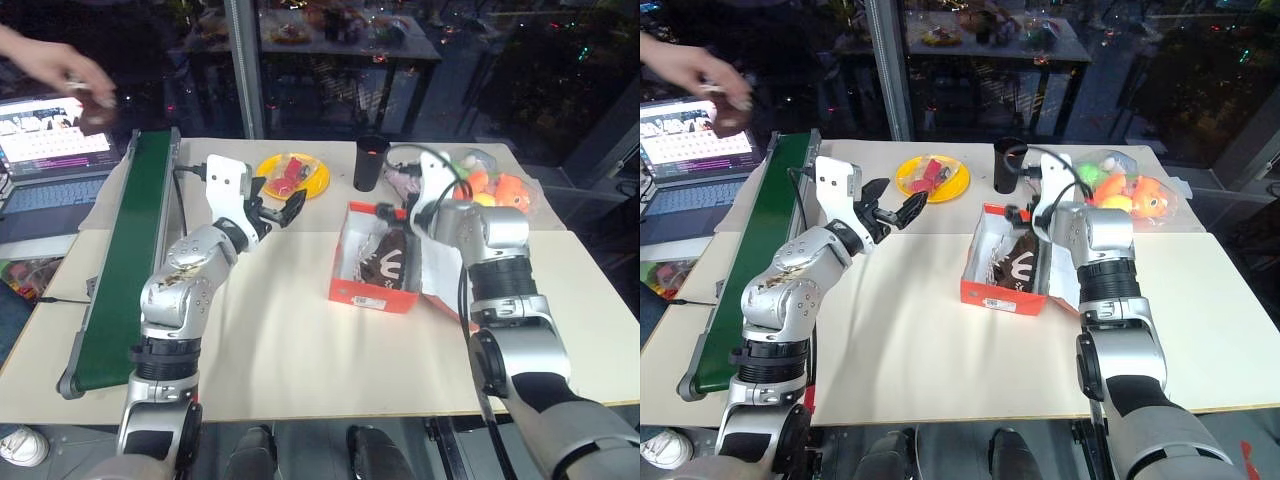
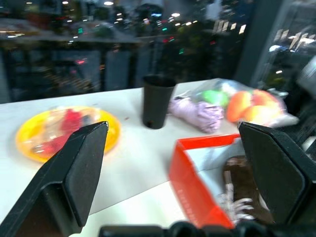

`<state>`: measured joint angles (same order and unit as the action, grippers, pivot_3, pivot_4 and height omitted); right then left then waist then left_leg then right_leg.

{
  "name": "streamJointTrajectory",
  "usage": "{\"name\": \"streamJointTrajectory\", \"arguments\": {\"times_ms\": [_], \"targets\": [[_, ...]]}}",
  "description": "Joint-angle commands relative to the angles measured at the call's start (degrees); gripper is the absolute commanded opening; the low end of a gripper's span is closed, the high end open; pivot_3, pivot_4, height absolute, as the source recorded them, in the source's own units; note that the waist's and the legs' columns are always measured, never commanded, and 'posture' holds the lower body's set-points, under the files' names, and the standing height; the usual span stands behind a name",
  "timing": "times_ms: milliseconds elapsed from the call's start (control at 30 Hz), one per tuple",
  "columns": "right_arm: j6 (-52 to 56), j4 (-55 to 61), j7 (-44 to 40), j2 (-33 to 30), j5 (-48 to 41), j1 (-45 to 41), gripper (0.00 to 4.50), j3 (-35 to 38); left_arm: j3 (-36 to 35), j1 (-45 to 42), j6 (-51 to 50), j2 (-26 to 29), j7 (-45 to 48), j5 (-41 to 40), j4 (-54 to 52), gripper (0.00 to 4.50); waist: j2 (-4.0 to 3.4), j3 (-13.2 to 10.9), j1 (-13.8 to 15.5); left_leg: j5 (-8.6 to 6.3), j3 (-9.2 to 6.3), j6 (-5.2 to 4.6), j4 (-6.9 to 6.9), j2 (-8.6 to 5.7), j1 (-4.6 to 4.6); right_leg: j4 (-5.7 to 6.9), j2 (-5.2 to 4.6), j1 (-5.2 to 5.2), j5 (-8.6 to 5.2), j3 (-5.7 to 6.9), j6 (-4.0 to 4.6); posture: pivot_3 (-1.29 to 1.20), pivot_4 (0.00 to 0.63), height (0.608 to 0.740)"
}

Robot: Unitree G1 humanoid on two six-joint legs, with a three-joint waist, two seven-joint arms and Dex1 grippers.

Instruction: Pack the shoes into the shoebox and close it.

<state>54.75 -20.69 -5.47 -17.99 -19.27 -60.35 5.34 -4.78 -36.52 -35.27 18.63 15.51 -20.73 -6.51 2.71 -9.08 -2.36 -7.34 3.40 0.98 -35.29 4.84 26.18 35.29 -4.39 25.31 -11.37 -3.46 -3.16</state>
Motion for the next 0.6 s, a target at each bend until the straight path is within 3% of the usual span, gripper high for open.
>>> {"name": "streamJointTrajectory", "arguments": {"times_ms": [33, 133, 267, 600], "targets": [[-2.4, 13.4, -9.4, -0.9, -4.9, 3.1, 4.44, 0.3, -2.8, -0.8, -0.5, 1.4, -4.4, 3.0, -0.1, 4.5, 0.0, 0.0, 0.0, 0.0, 0.0, 0.0, 0.0, 0.0, 0.0, -0.02, -0.01, -0.01, 0.0, 0.0, 0.0, 0.0, 0.15, 0.736], [-0.6, 23.2, -18.8, -0.7, -12.5, 9.4, 4.44, 0.6, -4.5, 1.3, -2.2, 3.0, -7.3, 5.3, -0.5, 4.5, 0.0, 0.0, 0.1, -0.01, 0.0, 0.0, 0.03, 0.01, 0.0, -0.06, 0.0, -0.03, -0.01, 0.01, -0.02, 0.0, 0.15, 0.736], [-2.3, 30.8, -26.3, -3.0, -13.6, 16.2, 4.44, -4.9, -7.6, 3.7, -5.9, 3.7, -11.0, 6.4, -2.7, 4.5, 0.0, 0.0, 0.1, -0.01, 0.0, 0.01, 0.04, 0.0, 0.0, -0.05, -0.02, -0.04, -0.02, 0.02, -0.03, 0.0, 0.15, 0.736], [-6.0, 27.7, -32.1, -1.3, -12.4, 18.1, 4.44, -8.7, -14.3, 6.6, -10.5, 7.1, -18.5, 11.0, -6.3, 4.5, 0.0, 0.0, 0.0, -0.01, 0.0, 0.07, -0.02, 0.01, -0.08, 0.1, 0.0, -0.02, 0.0, 0.02, 0.03, 0.0, 0.15, 0.736]]}}
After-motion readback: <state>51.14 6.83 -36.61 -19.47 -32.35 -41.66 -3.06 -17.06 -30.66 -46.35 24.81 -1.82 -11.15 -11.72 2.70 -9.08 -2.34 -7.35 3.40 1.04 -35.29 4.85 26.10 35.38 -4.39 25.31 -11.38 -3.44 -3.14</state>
